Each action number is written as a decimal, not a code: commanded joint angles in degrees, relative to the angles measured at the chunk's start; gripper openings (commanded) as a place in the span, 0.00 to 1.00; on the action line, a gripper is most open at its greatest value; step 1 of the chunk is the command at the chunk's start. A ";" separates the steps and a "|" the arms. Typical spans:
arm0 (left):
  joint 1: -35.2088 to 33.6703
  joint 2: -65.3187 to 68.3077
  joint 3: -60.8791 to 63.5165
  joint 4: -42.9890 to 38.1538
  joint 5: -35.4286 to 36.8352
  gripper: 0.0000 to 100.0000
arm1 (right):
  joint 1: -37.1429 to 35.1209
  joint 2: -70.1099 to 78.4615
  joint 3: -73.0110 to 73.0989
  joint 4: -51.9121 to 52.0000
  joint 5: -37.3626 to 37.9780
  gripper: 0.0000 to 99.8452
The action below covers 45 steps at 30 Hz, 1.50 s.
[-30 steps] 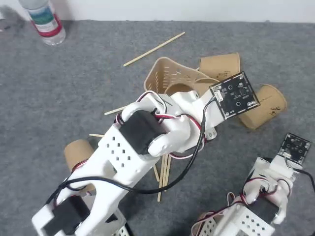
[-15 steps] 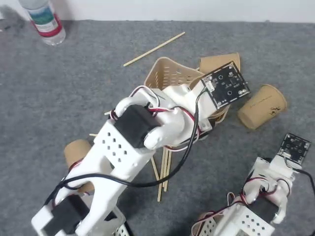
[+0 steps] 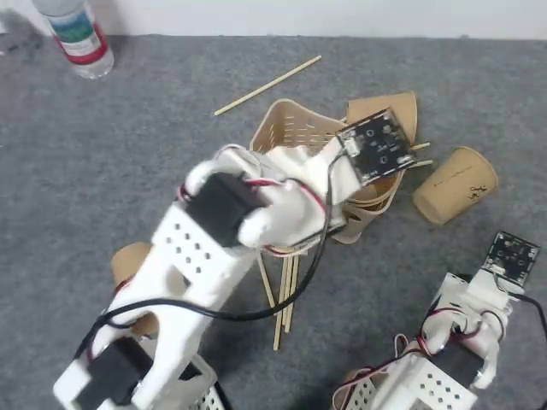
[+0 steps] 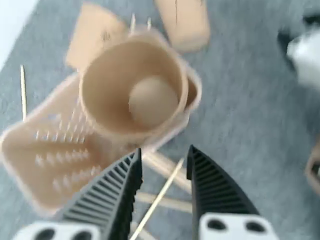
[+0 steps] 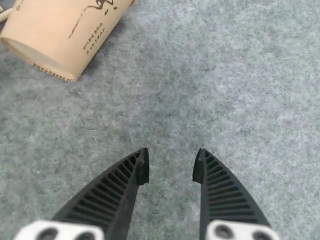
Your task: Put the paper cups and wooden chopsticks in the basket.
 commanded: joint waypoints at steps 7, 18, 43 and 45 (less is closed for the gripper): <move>-20.22 -23.21 11.56 3.60 -15.30 0.15 | -0.57 -0.75 -0.35 -1.19 -0.79 0.17; -43.43 -42.02 40.13 3.52 -33.58 0.16 | -0.57 -0.75 -0.26 -1.19 -0.79 0.17; -46.24 -42.20 61.23 3.52 -42.11 0.20 | -0.66 -0.75 -0.35 -1.27 -0.79 0.17; -46.59 -42.20 61.41 3.52 -42.02 0.21 | -0.66 -0.75 -0.35 -1.27 -0.79 0.17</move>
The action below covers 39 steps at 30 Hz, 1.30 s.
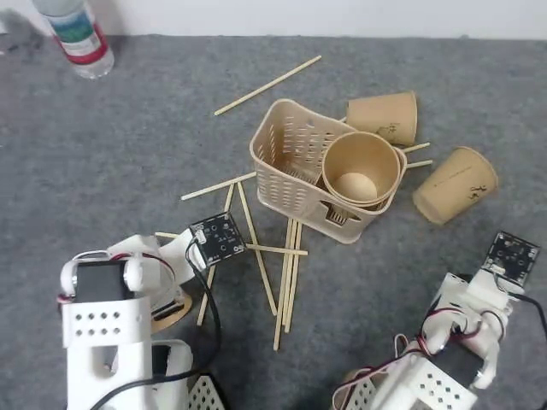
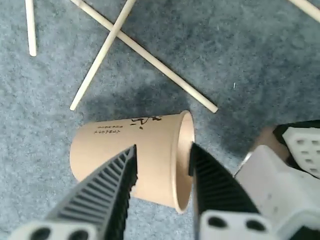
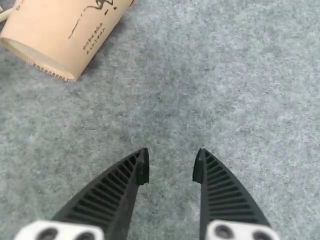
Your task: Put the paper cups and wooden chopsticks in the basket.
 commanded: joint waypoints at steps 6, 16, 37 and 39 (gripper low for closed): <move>-0.53 -0.53 1.45 1.41 -0.62 0.22 | -0.66 -0.75 -0.35 -1.27 -0.79 0.17; -0.53 6.42 1.36 1.23 -0.70 0.21 | -0.66 -0.75 -0.35 -1.27 -0.79 0.17; -16.09 15.12 -1.19 -8.26 -12.13 0.19 | -0.66 -0.75 -0.26 -1.27 -0.79 0.17; -18.46 15.12 -1.10 -10.37 -13.19 0.19 | -0.66 -0.75 -0.26 -1.27 -0.79 0.17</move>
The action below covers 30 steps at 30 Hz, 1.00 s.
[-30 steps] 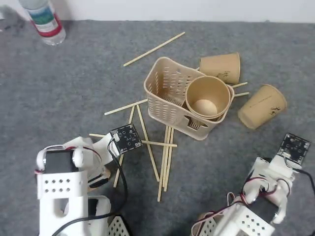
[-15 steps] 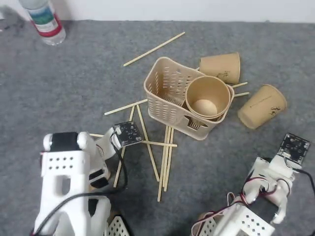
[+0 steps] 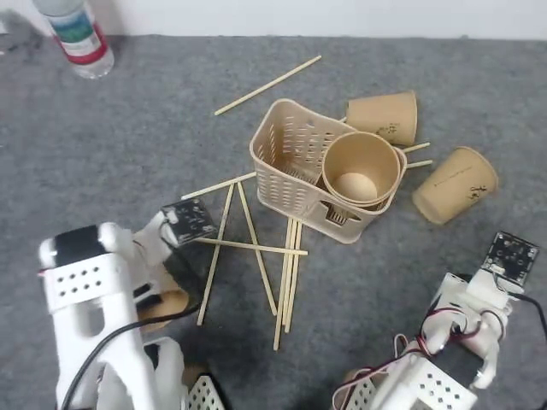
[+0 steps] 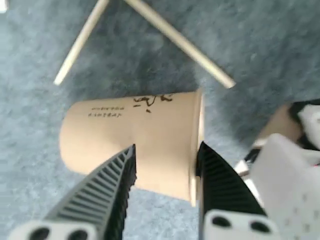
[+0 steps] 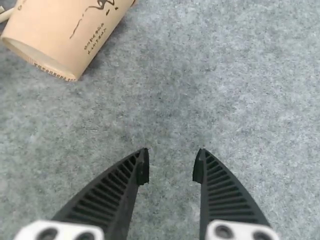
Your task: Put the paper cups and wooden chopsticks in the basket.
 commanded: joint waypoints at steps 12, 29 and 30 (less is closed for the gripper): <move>-6.95 0.26 0.66 -15.82 1.49 0.19 | -0.48 -0.75 -0.26 -1.27 -0.79 0.17; -6.68 0.00 7.52 -27.52 6.07 0.01 | -0.48 -0.75 -0.26 -1.27 -0.79 0.17; -6.77 -0.09 7.16 -27.34 6.15 0.01 | -0.48 -0.75 -0.26 -1.27 -0.79 0.17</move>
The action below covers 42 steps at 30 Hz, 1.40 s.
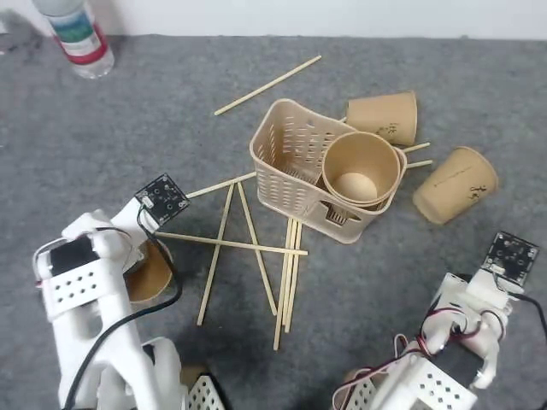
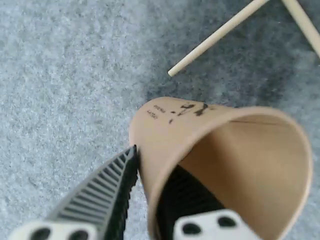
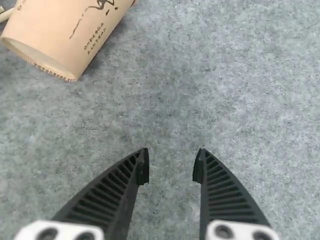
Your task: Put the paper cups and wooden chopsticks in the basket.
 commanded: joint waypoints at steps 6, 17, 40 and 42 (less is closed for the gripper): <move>-1.05 -0.44 -13.85 11.60 5.71 0.01 | -1.98 -0.75 -0.26 -1.19 -0.79 0.17; -1.23 -0.09 -28.00 24.26 14.86 0.01 | -2.24 -0.75 -0.18 -1.10 -0.79 0.17; -2.64 -0.09 -38.99 31.12 33.85 0.01 | -2.33 -0.75 -0.18 -0.84 -0.79 0.17; -0.70 0.00 -41.36 32.53 35.43 0.01 | -2.33 -0.75 -0.18 -0.84 -0.79 0.17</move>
